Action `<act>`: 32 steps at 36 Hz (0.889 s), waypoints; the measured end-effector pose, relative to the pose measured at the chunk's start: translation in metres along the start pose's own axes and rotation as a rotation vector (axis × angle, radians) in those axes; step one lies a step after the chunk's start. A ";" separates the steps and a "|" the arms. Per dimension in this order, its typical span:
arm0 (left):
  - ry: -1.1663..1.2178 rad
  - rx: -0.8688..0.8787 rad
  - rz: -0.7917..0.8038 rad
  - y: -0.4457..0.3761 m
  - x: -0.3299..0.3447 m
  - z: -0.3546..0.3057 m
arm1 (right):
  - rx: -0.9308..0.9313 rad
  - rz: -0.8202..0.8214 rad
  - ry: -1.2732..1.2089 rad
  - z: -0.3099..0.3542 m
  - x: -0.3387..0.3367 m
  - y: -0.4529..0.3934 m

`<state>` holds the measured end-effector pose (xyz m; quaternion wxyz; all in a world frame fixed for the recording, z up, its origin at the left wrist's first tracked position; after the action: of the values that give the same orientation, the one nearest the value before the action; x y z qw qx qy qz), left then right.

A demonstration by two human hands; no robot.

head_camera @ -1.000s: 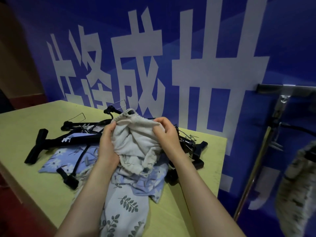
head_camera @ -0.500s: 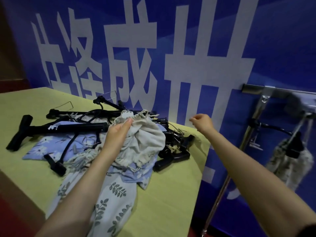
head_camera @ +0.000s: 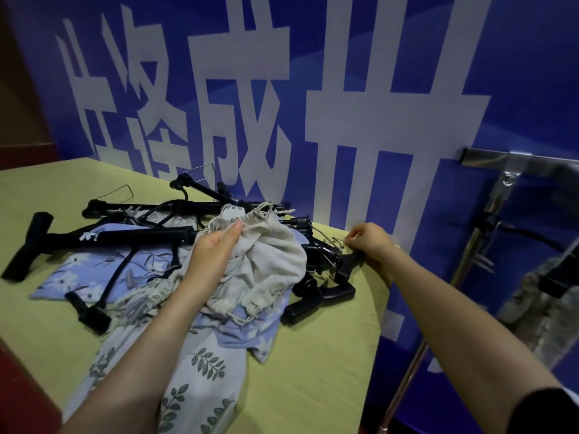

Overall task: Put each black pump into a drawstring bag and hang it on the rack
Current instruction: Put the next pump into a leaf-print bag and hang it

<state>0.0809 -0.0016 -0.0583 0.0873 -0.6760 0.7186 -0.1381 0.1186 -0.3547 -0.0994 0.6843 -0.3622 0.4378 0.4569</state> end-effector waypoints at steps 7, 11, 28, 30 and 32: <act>-0.016 0.033 0.001 0.000 0.002 -0.003 | 0.005 -0.014 0.029 0.002 0.003 -0.006; -0.016 0.027 0.008 0.000 0.002 -0.001 | 0.029 0.005 0.079 0.005 0.003 -0.010; -0.004 0.024 0.034 -0.001 0.003 -0.003 | 0.035 -0.034 -0.376 -0.001 -0.013 0.012; -0.012 0.030 0.030 -0.001 0.006 -0.004 | -0.006 -0.134 -0.465 0.009 -0.034 0.025; -0.027 0.028 0.024 0.000 0.008 -0.005 | -0.052 -0.192 -0.515 0.029 -0.051 0.041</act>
<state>0.0788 -0.0088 -0.0531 0.1080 -0.6679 0.7232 -0.1383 0.0780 -0.3318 -0.0456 0.8038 -0.2913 0.2010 0.4781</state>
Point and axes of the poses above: each hand's wrist, its own y-axis away from the middle knuckle, its own x-axis out of the palm, z = x × y, the point moved 8 cm from there along -y, towards the middle knuckle, and after that the axes turned 11 degrees about y, right-handed, at the moved point
